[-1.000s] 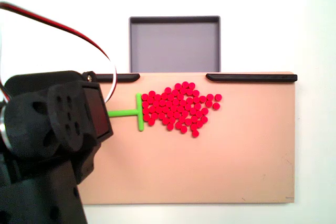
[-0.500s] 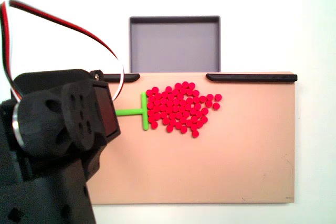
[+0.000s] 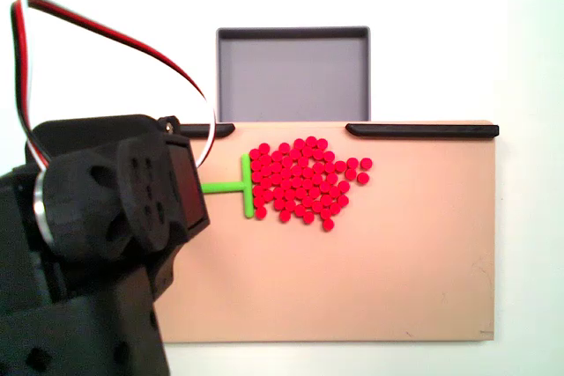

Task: Gather the left side granules

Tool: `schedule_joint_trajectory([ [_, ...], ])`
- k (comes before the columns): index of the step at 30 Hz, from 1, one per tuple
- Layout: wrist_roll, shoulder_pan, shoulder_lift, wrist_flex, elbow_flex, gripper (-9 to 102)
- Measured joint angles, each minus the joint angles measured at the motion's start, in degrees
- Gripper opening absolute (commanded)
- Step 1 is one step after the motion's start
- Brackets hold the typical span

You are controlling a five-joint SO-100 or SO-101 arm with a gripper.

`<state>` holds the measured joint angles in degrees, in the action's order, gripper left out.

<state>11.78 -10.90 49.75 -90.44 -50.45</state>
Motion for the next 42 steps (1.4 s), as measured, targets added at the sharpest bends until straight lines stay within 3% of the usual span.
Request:
schedule_joint_trajectory([
  [21,-0.4,-0.3,0.0,0.0,0.0,0],
  [42,3.3,-6.5,2.6,-1.8,-0.3,0],
])
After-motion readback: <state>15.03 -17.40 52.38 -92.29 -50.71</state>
